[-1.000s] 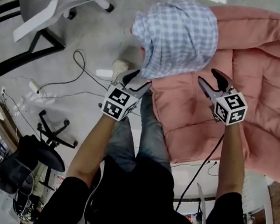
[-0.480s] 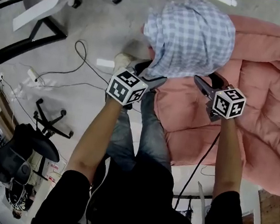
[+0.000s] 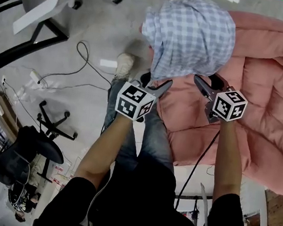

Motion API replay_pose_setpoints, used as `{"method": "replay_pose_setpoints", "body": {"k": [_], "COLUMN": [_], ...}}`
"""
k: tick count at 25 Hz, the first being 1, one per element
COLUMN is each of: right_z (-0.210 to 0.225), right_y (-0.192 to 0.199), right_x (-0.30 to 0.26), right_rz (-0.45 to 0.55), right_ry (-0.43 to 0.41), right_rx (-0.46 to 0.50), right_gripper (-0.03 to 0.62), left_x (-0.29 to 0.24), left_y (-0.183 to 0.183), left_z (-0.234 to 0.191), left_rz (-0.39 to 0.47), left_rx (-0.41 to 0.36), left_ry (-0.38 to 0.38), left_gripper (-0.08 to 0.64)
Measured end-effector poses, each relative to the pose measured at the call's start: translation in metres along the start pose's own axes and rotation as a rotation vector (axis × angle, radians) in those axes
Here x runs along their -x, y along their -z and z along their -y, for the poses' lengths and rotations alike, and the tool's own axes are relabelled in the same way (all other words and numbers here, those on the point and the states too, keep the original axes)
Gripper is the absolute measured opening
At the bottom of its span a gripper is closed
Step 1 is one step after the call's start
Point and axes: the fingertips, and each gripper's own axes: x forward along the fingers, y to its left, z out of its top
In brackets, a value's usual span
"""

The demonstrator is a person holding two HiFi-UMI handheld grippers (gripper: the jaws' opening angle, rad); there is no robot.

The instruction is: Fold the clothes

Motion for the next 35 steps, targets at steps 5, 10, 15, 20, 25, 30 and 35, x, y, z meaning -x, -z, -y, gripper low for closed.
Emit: {"method": "replay_pose_setpoints", "body": {"k": [5,10,15,20,25,30,35], "right_z": [0.001,-0.008,-0.033,-0.059,-0.097,-0.105,-0.090], "right_y": [0.004,0.021,0.044,0.046,0.028,0.039,0.035], "right_x": [0.003,0.006,0.007,0.004,0.023,0.037,0.016], "right_rz": [0.016,0.028,0.086,0.239,0.412,0.512,0.693], "right_ry": [0.007,0.020,0.003,-0.084,-0.311,-0.387,-0.489], "right_rx": [-0.021,-0.055,-0.177,-0.400,-0.692,-0.937,-1.243], "right_gripper": [0.273,0.273,0.273,0.274,0.292,0.294,0.296], "left_x": [-0.011,0.000,0.020,0.044,0.070,0.082,0.087], "left_y": [-0.006,0.002,0.014,0.012,0.007,0.003,-0.003], "left_z": [-0.021,-0.011,0.021,0.049,0.069,0.090,0.093], "left_rz": [-0.046,-0.078,-0.103,-0.140,-0.152,-0.168,-0.181], "left_rx": [0.054,0.069,0.038,-0.027,-0.090,-0.132,-0.174], "left_ry": [0.036,0.119,0.194,0.292,0.335,0.368,0.391], "left_gripper": [0.191,0.048,0.044,0.043,0.043,0.043,0.043]}}
